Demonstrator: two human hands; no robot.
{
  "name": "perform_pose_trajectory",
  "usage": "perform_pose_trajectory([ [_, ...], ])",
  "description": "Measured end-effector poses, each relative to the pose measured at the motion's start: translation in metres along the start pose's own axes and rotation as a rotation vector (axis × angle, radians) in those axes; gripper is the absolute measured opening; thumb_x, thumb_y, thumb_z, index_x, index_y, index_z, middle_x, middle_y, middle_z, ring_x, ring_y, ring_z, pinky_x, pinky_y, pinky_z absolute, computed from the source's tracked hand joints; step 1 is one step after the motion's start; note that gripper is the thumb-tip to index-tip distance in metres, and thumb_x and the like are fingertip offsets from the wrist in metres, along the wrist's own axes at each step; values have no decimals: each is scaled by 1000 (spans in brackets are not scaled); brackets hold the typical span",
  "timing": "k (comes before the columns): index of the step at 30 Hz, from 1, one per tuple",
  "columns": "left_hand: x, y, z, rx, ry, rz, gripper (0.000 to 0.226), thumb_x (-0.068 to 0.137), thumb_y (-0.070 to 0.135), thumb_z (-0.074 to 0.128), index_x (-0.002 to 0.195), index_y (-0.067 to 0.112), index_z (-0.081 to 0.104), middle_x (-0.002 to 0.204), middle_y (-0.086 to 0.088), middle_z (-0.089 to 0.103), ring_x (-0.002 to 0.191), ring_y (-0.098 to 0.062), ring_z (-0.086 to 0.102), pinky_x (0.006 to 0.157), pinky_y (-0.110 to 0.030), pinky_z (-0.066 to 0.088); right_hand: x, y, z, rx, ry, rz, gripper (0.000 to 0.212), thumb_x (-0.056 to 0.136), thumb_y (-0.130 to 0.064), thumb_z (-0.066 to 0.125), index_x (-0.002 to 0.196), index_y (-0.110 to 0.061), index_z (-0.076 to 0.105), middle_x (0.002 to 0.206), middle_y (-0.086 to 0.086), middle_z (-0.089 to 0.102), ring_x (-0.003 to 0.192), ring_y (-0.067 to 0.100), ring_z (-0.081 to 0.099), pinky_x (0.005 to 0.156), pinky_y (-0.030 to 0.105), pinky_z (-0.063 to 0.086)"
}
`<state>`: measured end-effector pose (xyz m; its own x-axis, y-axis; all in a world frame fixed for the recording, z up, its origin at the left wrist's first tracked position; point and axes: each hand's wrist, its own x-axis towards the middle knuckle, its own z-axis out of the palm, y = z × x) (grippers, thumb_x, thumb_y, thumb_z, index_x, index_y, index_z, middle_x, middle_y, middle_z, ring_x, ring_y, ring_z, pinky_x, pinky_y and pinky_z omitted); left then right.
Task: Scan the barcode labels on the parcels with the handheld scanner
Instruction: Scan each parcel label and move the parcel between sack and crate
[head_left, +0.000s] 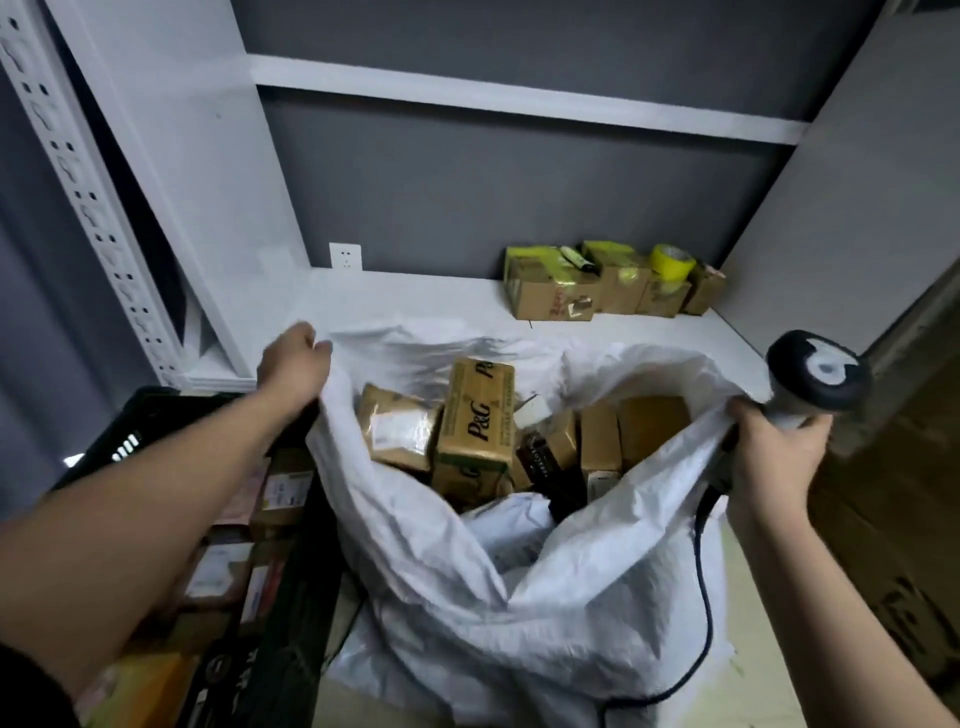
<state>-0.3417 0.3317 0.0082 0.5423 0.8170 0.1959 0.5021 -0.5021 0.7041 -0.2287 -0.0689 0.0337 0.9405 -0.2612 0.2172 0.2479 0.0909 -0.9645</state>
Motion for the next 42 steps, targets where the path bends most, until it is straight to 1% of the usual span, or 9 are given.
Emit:
perform_pose_trajectory([
  [7,7,92,-61,-504,299,-40,9,90,20,47,81,19,49,70,5,48,80,-20,49,68,-29,44,49,-49,-36,103,231,32,66,79,-10,69,135,-21,36,131,0,52,118,14,56,107,32,44],
  [12,10,50,-65,-401,155,-197,12,83,14,48,84,12,60,107,-20,64,89,-32,63,82,-46,56,56,-44,-52,96,258,187,84,76,-12,70,150,-18,29,143,5,47,125,23,53,109,43,43],
  [16,9,35,-71,-366,189,-194,14,85,16,45,87,11,58,109,-22,64,81,-29,59,76,-37,54,56,-41,-45,41,233,203,80,73,-19,70,144,-24,33,137,3,50,121,25,55,105,48,46],
  [22,0,5,-58,-277,-116,-227,12,86,10,49,76,3,52,102,-31,64,84,-39,65,81,-53,56,36,-25,-39,-128,89,189,74,83,-16,69,147,-16,33,137,11,52,120,28,54,104,47,46],
  [24,-18,13,-56,-306,-173,-219,19,86,12,53,100,-1,55,109,-27,63,87,-36,65,77,-49,58,27,-24,-40,-202,62,186,64,86,-18,68,141,-14,36,126,13,55,111,30,58,100,48,48],
  [26,-37,18,-51,-226,-237,-208,60,83,23,59,134,3,37,128,-22,54,109,-38,58,90,-46,52,15,-26,-42,-253,46,159,59,88,-21,66,139,-14,38,115,12,57,95,29,62,93,46,51],
  [31,-120,39,-51,212,-133,299,74,91,51,50,151,21,19,159,-7,14,145,-29,17,116,-47,23,-25,-50,-45,-213,-4,30,35,88,-18,64,118,-20,46,109,10,59,81,26,62,75,40,52],
  [36,-193,52,-40,629,-609,943,84,79,69,45,151,38,12,156,14,17,143,-11,17,120,-42,7,-70,-81,-32,-101,-361,64,16,89,-10,59,102,-13,50,72,8,54,47,15,42,43,24,32],
  [42,-202,52,-28,594,-584,789,31,91,27,57,121,23,59,112,0,65,108,-19,54,94,-34,30,-128,-90,2,-37,-607,193,13,90,-6,61,91,-11,49,58,4,49,39,12,39,41,23,33],
])
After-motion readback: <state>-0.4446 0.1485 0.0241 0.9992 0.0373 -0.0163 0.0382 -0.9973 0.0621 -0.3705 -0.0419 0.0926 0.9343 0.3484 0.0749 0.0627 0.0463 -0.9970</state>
